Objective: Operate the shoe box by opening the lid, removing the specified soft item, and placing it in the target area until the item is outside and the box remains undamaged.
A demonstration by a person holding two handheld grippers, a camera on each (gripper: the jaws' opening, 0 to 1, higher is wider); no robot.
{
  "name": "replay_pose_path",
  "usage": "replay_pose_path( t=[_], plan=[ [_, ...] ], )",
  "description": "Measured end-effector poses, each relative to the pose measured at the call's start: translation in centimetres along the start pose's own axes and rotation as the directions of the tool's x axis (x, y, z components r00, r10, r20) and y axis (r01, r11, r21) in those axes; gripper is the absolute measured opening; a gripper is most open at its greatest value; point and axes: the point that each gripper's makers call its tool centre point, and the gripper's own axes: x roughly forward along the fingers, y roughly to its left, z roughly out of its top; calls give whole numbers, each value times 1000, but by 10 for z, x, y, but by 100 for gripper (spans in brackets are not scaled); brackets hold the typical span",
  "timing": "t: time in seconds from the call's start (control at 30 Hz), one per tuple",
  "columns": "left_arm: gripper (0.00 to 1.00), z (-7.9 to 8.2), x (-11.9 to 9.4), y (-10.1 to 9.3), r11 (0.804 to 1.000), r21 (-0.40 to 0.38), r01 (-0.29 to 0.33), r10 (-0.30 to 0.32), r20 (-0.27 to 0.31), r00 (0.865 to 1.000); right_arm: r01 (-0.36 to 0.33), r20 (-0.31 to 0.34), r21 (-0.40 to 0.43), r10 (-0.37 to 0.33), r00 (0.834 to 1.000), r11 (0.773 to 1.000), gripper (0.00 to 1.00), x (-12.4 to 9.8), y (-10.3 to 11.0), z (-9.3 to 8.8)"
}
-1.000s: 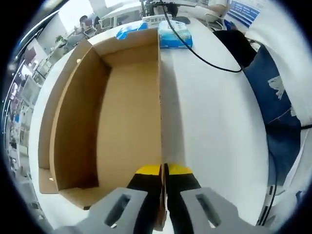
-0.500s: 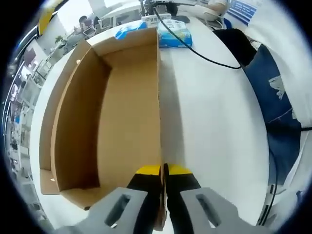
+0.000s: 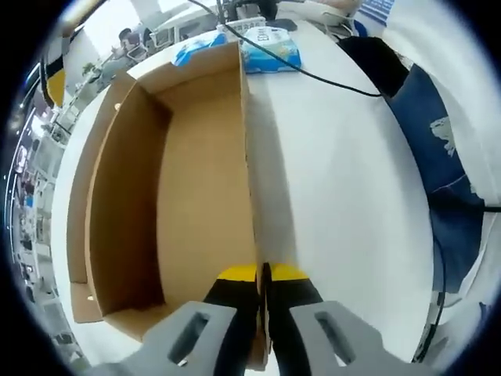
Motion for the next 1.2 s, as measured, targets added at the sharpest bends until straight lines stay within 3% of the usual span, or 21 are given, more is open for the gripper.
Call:
replay_pose_path(
  t=[0.07,0.57,1.2],
  plan=[
    [1,0,0,0,1000,-4,2,-2,4,1000,-8,-39,-14,7,999,1000,60,9,-3,-5],
    [1,2,0,2,1000,-26,13,-13,29,999,-77,-152,-65,66,986,995,56,50,-10,-5],
    [1,3,1,2,998,-57,16,-14,48,999,-159,-226,-92,135,965,983,51,90,-23,-8]
  ],
)
